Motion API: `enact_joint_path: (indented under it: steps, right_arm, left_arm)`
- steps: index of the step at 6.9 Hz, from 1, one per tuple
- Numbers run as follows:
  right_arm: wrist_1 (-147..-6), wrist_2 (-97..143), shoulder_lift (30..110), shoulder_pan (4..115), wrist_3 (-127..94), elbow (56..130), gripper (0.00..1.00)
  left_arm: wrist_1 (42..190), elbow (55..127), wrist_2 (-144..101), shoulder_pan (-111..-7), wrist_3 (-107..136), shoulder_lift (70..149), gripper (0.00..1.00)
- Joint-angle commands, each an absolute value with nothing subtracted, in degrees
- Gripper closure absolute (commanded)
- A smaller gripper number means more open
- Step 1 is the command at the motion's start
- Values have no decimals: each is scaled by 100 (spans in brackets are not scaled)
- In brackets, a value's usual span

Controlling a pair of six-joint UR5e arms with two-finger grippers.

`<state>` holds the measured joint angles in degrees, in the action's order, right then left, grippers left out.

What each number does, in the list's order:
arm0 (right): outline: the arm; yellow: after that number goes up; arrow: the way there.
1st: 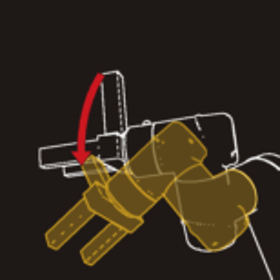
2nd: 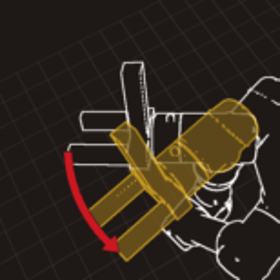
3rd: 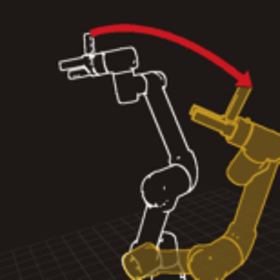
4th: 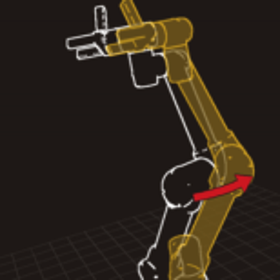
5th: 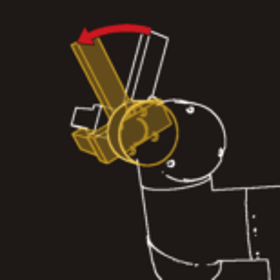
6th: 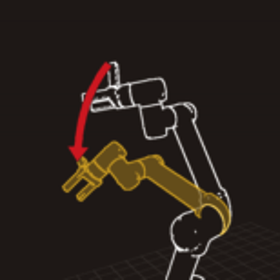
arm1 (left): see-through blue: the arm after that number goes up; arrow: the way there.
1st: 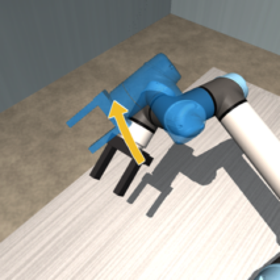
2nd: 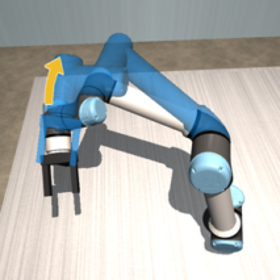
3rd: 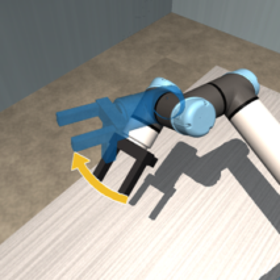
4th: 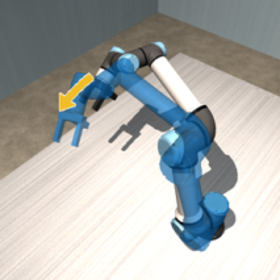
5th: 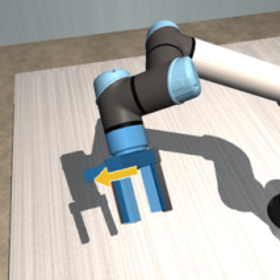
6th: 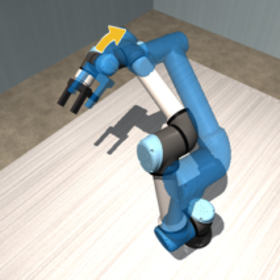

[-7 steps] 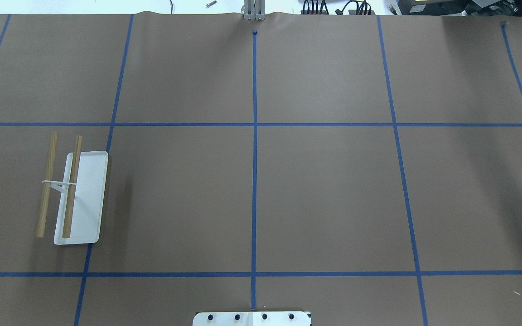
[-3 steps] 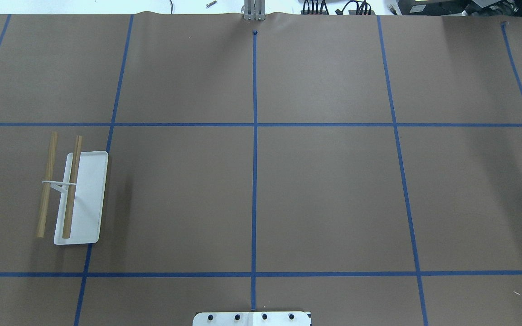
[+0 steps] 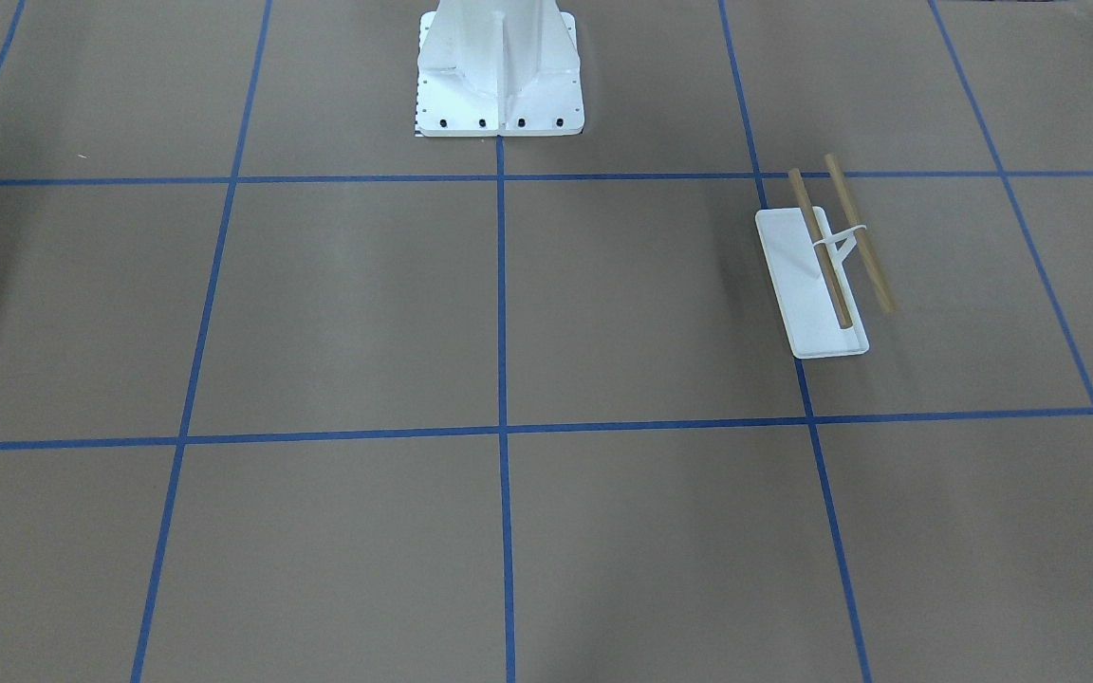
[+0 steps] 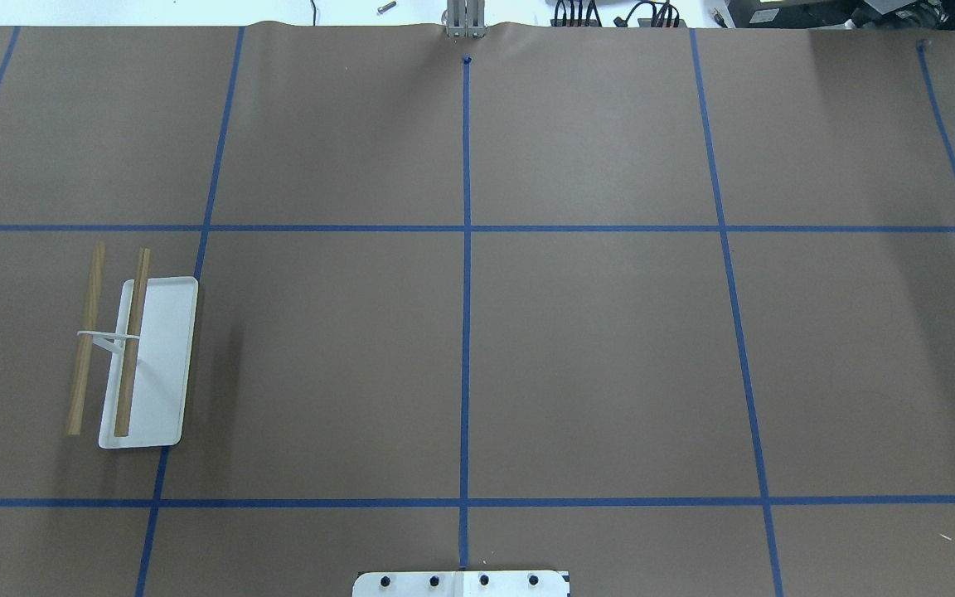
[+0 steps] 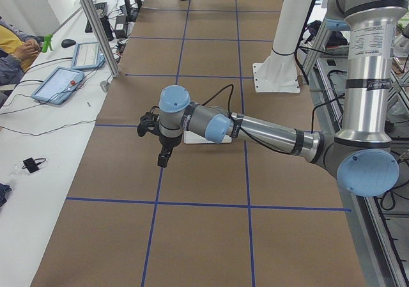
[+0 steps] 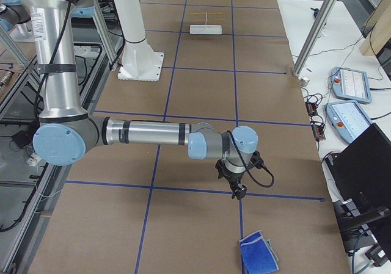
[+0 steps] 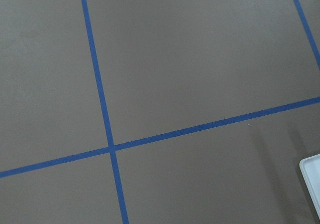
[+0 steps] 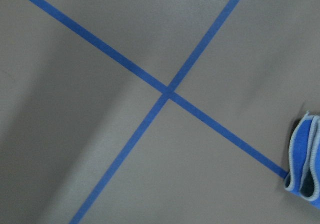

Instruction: Hang towel on rack

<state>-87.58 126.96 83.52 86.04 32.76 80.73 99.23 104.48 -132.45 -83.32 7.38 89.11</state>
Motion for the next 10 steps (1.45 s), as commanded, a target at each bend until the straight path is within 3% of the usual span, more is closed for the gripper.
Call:
enact_joint_path:
  steps: [1,3,4,8,10]
  right_arm:
    - [-7673,12071,7919,8666,3797,6765,2]
    - [-6691,11735,7377,8657,4381,5298,8]
    - [-6671,11542,7183,8649,4829,4908,11]
    - [-6269,10637,7084,8245,5351,4580,18]
    - [-5436,10617,6900,8183,5379,3652,24]
  left_arm:
    - [9923,10424,-13245,-8323,738,8912,2]
    - [9923,10424,-13245,-8323,738,8912,2]
    - [9923,10424,-13245,-8323,738,8912,2]
    - [9923,10380,-13245,-8323,721,8912,2]
    - [9949,10380,-13245,-8323,712,8912,2]
